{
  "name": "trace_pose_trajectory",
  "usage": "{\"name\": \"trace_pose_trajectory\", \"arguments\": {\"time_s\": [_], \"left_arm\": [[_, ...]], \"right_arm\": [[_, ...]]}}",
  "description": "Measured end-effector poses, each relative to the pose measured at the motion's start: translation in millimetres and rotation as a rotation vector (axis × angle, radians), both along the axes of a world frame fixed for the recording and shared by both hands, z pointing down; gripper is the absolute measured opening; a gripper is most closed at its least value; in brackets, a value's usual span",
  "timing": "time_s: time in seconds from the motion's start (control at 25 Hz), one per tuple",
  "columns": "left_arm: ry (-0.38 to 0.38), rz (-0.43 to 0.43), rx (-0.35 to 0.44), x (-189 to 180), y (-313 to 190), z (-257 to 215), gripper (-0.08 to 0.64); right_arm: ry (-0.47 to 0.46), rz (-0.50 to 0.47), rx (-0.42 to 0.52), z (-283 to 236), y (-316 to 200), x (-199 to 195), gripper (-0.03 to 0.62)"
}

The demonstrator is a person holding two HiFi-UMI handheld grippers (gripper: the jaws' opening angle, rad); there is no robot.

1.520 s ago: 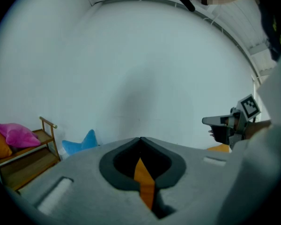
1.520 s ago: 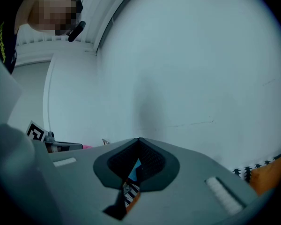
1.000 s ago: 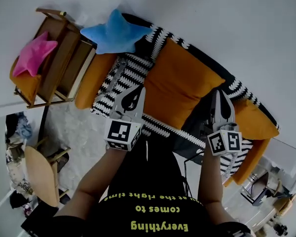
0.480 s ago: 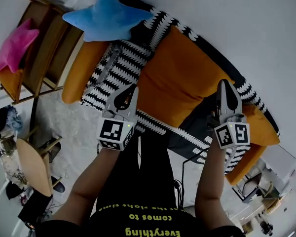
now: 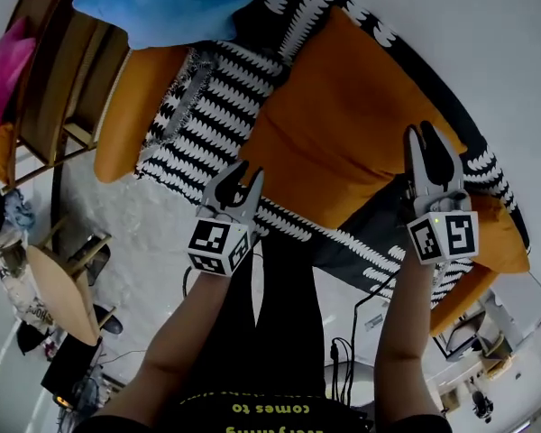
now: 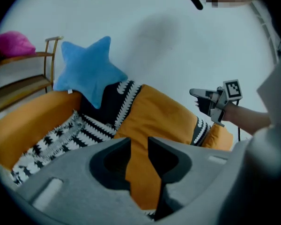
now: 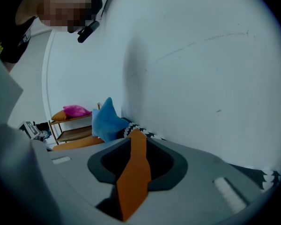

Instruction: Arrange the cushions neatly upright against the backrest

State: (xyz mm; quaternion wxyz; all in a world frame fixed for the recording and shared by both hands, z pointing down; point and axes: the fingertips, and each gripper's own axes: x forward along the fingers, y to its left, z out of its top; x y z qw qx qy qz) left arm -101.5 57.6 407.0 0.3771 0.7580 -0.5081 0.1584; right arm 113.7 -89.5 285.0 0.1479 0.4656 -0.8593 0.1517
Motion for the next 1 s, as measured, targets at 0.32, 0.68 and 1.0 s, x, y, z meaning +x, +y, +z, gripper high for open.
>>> {"name": "trace_pose_trajectory", "arguments": {"time_s": [0.32,0.68,1.0], "left_arm": [[-0.088,-0.013,-0.289,30,80,120,0.298],[-0.101,-0.045,-0.375,37,105,169,0.408],[-0.09,0.045,-0.394,43,94,194,0.416]], "right_arm": [[0.193,-0.135,0.0,48,-11,-15,0.216],[0.395,-0.303,0.005,58,-41,-41,0.328],[0.562,-0.381,-0.006,105,-48,-58,0.402]]}}
